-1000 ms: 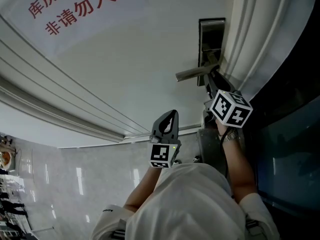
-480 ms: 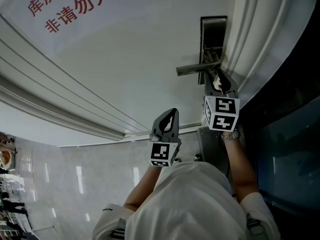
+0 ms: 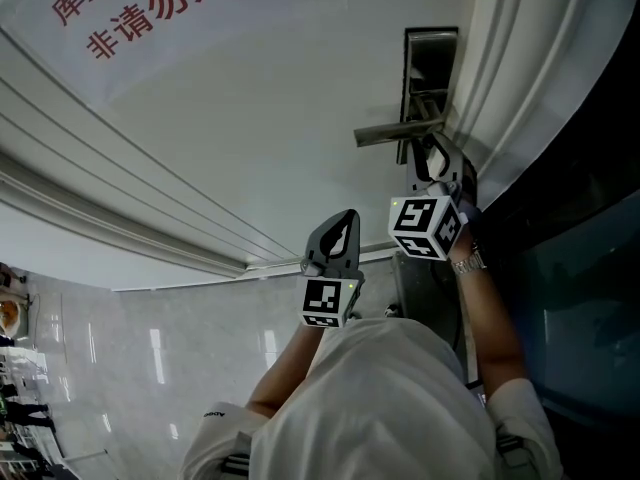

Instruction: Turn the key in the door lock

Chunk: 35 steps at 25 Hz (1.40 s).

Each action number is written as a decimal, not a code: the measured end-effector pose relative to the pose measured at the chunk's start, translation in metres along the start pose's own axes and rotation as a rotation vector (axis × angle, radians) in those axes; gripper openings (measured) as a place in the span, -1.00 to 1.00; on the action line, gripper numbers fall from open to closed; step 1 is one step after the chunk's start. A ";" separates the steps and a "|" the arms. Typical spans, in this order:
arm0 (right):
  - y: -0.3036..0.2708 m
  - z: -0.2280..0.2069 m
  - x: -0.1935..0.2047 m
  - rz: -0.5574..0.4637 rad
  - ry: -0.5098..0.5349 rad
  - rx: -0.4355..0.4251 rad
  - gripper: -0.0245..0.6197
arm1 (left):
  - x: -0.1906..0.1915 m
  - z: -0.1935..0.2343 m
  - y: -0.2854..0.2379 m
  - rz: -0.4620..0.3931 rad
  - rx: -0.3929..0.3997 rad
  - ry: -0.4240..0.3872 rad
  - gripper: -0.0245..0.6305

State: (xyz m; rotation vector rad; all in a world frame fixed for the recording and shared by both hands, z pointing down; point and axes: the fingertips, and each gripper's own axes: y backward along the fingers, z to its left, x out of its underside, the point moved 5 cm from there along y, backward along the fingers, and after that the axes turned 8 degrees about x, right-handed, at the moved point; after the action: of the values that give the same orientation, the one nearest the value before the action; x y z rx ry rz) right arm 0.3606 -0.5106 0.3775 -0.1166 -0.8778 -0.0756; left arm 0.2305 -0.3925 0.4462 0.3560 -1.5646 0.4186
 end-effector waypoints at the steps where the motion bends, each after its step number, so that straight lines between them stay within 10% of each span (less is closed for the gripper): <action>1: -0.001 0.001 0.000 0.000 0.029 0.015 -0.53 | -0.001 0.000 -0.001 -0.002 0.001 0.000 -0.90; 9: -0.003 0.008 0.000 -0.014 0.254 0.125 -0.74 | 0.000 0.006 -0.004 -0.002 0.004 0.003 -0.90; 28: -0.003 -0.001 -0.005 0.064 -0.112 0.091 -0.71 | 0.001 0.011 -0.005 -0.012 0.030 0.022 -0.90; 35: -0.001 0.000 -0.003 0.036 -0.065 0.096 -0.67 | 0.003 0.014 -0.002 -0.004 0.034 0.019 -0.90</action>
State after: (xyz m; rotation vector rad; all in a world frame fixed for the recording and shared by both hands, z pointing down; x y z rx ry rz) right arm 0.3589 -0.5118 0.3756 -0.0452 -0.9427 0.0046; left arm 0.2196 -0.4008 0.4485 0.3802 -1.5392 0.4448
